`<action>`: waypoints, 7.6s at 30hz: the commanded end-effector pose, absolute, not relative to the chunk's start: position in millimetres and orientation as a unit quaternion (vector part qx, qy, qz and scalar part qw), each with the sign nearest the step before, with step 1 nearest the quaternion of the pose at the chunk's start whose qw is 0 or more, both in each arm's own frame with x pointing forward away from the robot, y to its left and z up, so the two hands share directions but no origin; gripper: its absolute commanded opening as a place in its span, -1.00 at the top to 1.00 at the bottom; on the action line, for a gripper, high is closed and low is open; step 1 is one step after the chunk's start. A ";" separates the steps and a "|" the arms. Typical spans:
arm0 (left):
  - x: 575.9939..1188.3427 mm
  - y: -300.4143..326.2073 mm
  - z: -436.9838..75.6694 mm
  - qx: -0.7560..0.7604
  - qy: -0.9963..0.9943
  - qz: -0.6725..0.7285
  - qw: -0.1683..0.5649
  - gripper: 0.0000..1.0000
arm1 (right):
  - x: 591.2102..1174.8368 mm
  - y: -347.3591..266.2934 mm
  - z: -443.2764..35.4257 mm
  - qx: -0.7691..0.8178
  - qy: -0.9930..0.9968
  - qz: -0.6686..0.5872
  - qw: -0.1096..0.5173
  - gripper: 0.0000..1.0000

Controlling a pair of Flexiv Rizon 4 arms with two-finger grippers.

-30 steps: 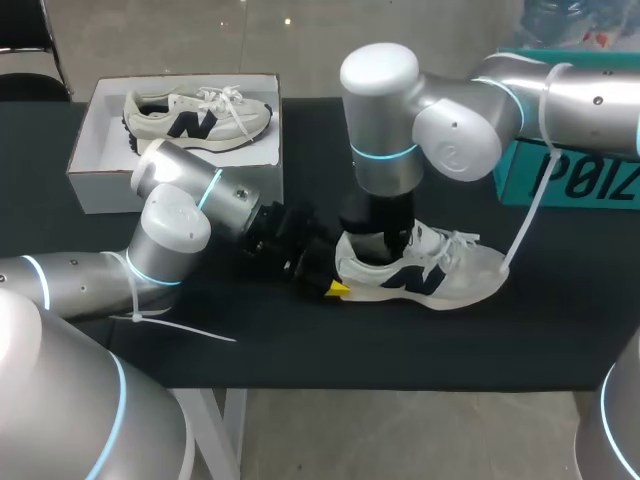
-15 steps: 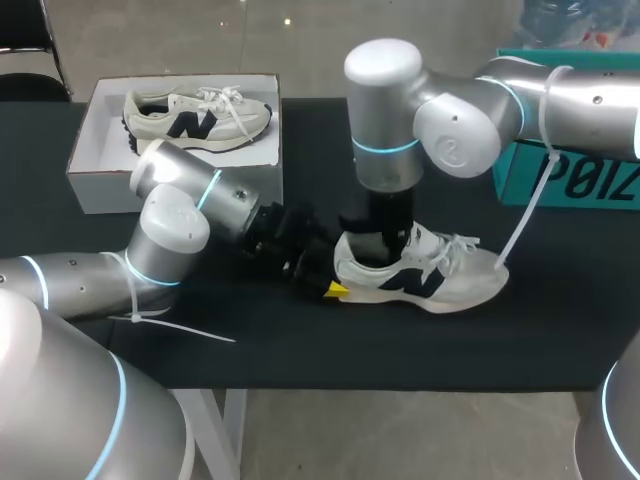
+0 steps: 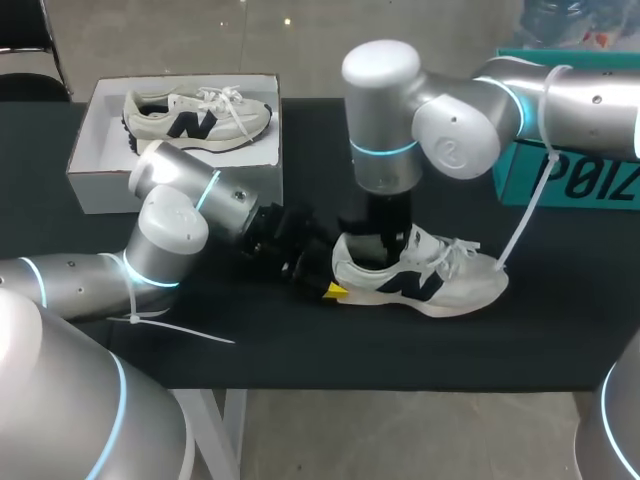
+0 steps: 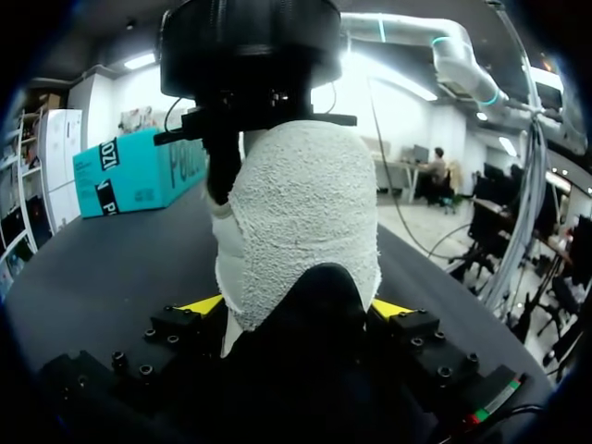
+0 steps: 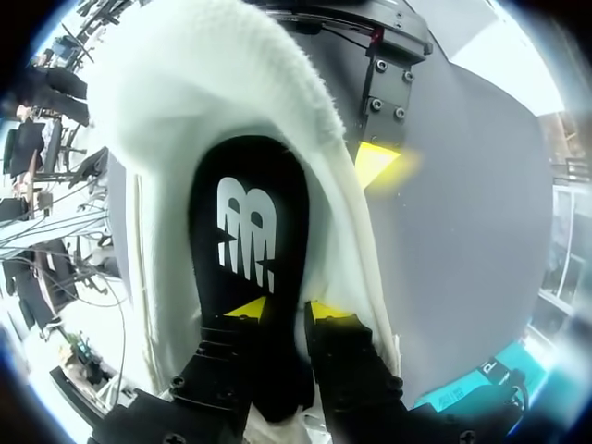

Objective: Take the shoe out of the shoebox, open the shoe tongue, remove and reinsert the insole, then place the shoe into the shoebox

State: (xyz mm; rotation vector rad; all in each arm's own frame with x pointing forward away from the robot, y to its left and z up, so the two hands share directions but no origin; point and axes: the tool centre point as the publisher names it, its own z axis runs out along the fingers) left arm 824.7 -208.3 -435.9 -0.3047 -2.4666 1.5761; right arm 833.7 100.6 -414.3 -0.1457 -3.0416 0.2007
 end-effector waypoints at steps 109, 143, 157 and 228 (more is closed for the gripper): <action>828.8 -214.7 -442.0 -0.102 -0.835 0.531 0.099 1.00 | 872.0 130.1 -332.2 -0.051 -0.995 -0.044 -0.080 0.15; 828.8 -214.7 -442.0 -0.102 -0.835 0.531 0.099 1.00 | 881.6 118.5 -302.9 -0.017 -0.998 -0.050 -0.021 -1.00; 828.8 -214.7 -442.0 -0.102 -0.835 0.531 0.099 1.00 | 884.1 122.9 -305.7 -0.033 -0.996 -0.077 -0.021 -1.00; 828.8 -214.7 -442.0 -0.102 -0.835 0.531 0.099 1.00 | 889.0 132.6 -344.9 -0.059 -0.974 -0.183 0.120 1.00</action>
